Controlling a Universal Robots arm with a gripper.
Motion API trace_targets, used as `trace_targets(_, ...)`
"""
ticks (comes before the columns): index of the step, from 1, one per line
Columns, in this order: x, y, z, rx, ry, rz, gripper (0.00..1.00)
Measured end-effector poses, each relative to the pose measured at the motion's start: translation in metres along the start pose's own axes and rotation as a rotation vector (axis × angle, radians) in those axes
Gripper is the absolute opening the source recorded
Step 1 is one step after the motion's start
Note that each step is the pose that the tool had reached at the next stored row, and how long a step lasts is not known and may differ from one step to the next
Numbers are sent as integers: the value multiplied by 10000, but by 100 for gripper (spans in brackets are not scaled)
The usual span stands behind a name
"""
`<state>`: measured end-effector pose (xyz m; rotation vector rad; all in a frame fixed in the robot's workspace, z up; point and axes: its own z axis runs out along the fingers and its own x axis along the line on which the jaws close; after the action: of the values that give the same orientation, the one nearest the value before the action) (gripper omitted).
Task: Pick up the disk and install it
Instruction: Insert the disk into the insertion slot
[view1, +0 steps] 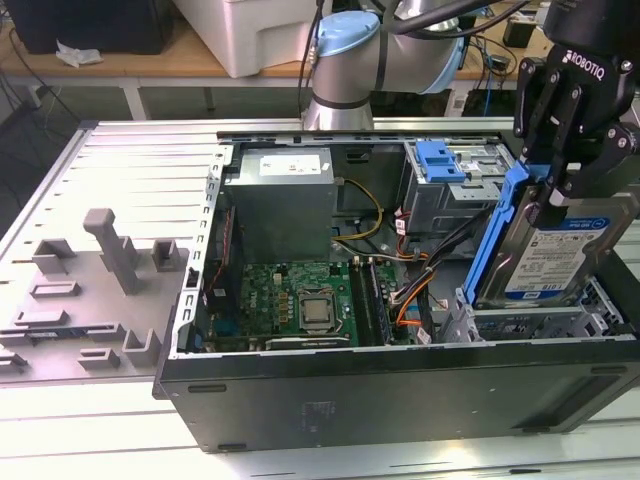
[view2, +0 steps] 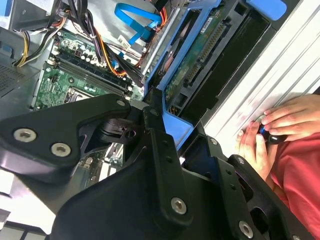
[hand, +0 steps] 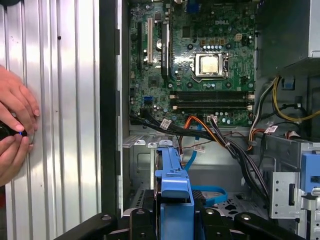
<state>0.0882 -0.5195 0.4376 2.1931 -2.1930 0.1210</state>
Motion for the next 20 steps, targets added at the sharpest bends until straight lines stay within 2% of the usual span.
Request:
trace_targets(8, -3, 1, 37, 3, -1, -35, 37)
trace_targets(20, -3, 1, 37, 4, -3, -43, 37)
